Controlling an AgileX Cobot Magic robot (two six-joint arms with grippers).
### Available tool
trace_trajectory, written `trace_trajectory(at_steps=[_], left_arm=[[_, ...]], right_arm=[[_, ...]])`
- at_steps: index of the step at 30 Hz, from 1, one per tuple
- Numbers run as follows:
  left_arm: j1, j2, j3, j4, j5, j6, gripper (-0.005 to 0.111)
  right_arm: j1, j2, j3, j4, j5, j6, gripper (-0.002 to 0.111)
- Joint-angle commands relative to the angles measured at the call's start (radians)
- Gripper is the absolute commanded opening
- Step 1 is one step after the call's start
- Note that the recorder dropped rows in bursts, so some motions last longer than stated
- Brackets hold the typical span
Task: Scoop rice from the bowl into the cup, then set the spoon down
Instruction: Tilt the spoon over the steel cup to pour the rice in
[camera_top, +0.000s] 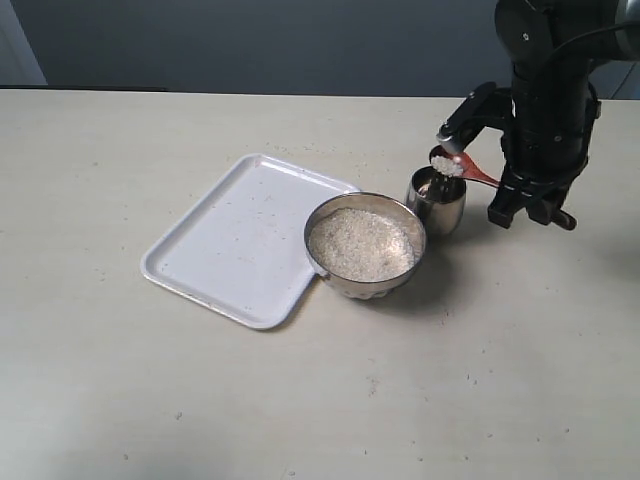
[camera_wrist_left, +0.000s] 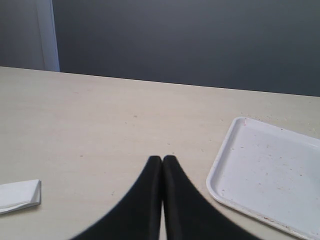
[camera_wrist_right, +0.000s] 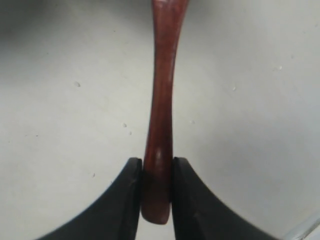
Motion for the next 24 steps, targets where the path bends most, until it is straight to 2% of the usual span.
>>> trace_trajectory(at_steps=[1, 24], left_arm=[[-0.001, -0.005, -0.004, 0.002, -0.002, -0.006, 0.001], [-0.001, -0.005, -0.004, 0.002, -0.002, -0.006, 0.001]], right_arm=[[-0.001, -0.001, -0.009, -0.02, -0.005, 0.022, -0.001], [0.073, -0.001, 0.029, -0.151, -0.005, 0.11, -0.001]])
